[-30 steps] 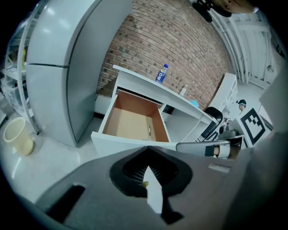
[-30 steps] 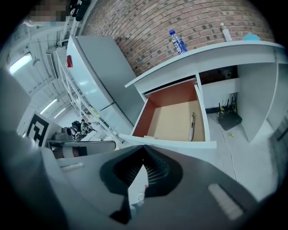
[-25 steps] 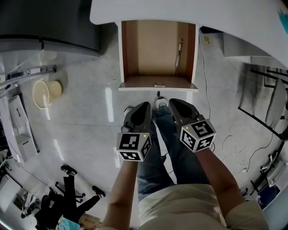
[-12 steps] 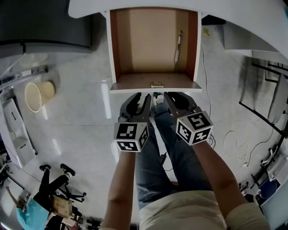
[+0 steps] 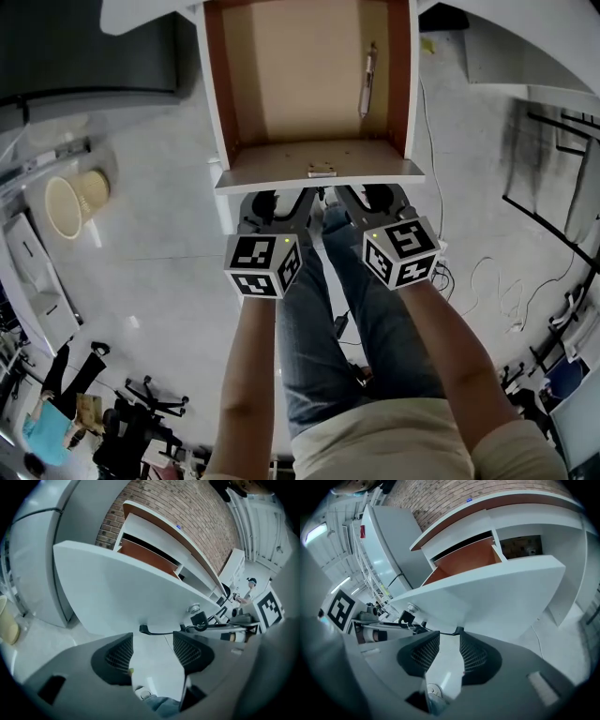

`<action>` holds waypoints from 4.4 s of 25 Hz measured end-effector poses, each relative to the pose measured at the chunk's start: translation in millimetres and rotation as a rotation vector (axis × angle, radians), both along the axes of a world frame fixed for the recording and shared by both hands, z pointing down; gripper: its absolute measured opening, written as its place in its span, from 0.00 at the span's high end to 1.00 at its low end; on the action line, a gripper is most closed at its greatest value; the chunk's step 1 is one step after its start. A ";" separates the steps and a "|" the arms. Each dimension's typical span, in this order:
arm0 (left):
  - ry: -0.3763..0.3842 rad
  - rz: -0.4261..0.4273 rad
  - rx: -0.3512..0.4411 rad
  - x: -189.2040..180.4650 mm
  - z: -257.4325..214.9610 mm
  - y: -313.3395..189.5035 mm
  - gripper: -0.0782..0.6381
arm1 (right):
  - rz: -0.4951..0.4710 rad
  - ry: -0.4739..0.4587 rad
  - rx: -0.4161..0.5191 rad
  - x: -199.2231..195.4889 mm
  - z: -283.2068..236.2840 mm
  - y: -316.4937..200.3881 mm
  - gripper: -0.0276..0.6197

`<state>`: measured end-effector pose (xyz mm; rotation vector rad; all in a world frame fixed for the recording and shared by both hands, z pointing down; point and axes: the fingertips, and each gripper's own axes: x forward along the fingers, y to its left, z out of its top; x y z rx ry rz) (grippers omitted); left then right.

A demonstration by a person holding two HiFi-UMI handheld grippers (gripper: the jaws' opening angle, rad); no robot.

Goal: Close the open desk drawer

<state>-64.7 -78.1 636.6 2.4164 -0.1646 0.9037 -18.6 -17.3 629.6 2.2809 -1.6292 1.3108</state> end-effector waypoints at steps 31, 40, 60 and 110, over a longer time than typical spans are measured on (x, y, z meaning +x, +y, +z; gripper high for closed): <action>0.013 -0.005 -0.117 19.5 4.7 -0.3 0.57 | -0.001 -0.035 -0.006 3.8 9.1 -10.0 0.70; 0.002 0.000 -0.122 20.9 -4.4 -2.3 0.58 | -0.003 -0.046 -0.025 6.8 -0.2 -11.3 0.70; 0.052 -0.044 -0.110 30.3 -49.4 -6.2 0.58 | -0.014 -0.019 0.003 17.0 -45.0 -15.0 0.70; 0.088 -0.074 -0.066 79.6 -54.8 -47.4 0.58 | -0.008 0.038 0.027 66.4 -47.6 -54.9 0.70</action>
